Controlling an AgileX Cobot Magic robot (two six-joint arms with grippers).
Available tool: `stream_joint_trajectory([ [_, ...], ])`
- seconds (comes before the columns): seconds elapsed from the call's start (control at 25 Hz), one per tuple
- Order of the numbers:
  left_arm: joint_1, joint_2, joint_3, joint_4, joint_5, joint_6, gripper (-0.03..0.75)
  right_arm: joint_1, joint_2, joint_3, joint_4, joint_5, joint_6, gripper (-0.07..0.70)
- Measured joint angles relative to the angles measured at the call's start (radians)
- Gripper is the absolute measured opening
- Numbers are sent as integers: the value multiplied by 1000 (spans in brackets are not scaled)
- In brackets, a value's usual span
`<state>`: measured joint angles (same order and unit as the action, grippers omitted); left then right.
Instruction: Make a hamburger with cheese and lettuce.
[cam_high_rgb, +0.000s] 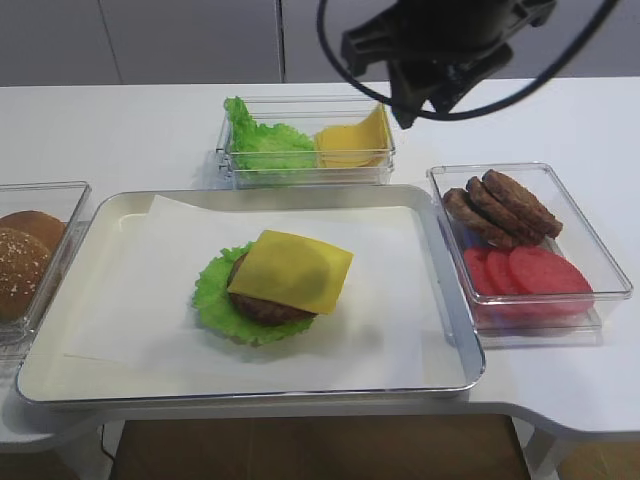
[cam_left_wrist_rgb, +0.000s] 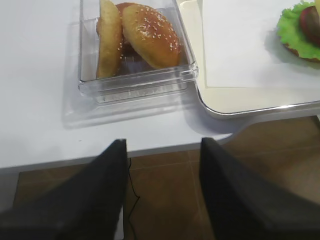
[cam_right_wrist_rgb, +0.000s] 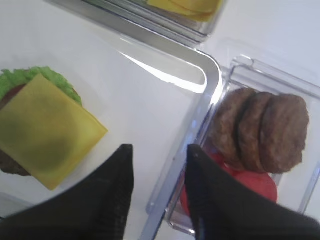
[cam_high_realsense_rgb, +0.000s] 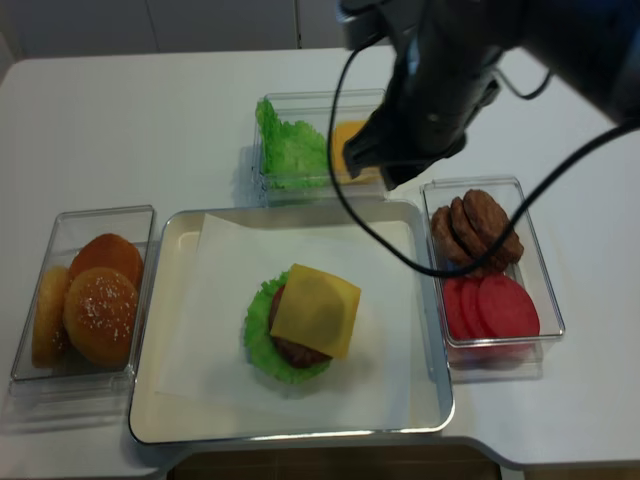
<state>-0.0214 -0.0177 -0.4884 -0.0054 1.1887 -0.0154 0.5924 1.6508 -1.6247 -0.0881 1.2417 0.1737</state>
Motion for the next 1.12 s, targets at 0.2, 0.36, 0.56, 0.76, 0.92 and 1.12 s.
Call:
stream_joint_trajectory([
  [0.2,0,0,0,0,0,0,352,-16,-138,107,-12,4,7,289],
  [0.36,0,0,0,0,0,0,352,-16,-252,176,-12,6,7,364],
  [0.56,0,0,0,0,0,0,352,-16,-400,268,-12,9,7,426],
  [0.76,0,0,0,0,0,0,352,-16,-540,351,-12,14,8,431],
  [0.92,0,0,0,0,0,0,352,-16,-644,411,-14,19,8,431],
  [1.12,0,0,0,0,0,0,352,-20,-773,510,-54,21,8,431],
])
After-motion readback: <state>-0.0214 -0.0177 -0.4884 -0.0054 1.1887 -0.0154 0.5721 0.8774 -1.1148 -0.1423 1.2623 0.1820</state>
